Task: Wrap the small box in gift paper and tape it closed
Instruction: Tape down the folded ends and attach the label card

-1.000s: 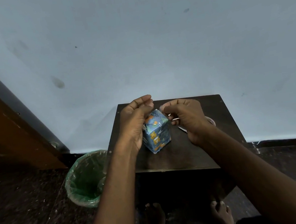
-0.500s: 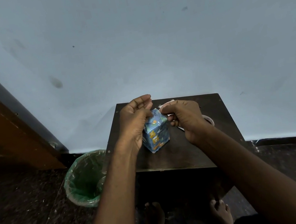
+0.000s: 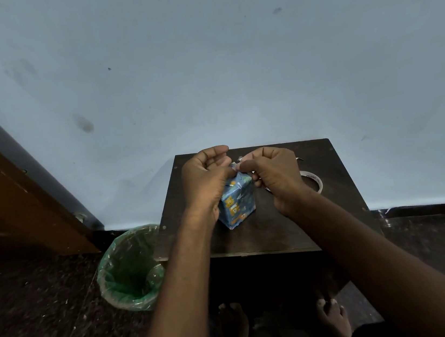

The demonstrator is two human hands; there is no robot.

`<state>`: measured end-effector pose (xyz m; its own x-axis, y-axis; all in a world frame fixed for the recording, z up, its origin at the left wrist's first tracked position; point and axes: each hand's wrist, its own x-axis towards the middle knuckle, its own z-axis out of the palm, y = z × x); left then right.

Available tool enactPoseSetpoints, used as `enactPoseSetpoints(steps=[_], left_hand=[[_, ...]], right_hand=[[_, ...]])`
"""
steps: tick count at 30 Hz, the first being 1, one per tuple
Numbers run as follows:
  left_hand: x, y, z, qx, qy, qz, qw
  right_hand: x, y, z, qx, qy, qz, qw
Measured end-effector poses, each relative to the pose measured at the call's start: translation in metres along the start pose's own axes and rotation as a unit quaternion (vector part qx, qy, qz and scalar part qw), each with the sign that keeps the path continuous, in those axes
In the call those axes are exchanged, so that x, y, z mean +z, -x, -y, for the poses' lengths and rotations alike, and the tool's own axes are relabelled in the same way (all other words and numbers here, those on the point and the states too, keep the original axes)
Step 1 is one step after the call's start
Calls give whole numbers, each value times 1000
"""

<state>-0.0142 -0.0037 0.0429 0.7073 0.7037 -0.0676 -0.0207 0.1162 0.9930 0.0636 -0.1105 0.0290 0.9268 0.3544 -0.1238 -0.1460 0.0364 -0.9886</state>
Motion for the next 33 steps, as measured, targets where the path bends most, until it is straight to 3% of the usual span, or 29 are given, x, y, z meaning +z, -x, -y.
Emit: enactPoseSetpoints(steps=[6,13,20,26,33], left_hand=[[2,2,1,27,-66,-42,997],[2,3,1,53,-217,-57,973],[-4,-3,5,7,-101,32,994],[-5,-6,8,-8,-61,47,997],[-4,-6,9,-26,-31,54,998]], right_hand=[[-1,-1,-3,-23,39,-7,999],[-3,-6,-2,124,-44,3,991],[-5,-8,1,187,-91,14,978],[-6,-8,-2,262,-88,45,960],[-2,-9,-11,268,-62,37,961]])
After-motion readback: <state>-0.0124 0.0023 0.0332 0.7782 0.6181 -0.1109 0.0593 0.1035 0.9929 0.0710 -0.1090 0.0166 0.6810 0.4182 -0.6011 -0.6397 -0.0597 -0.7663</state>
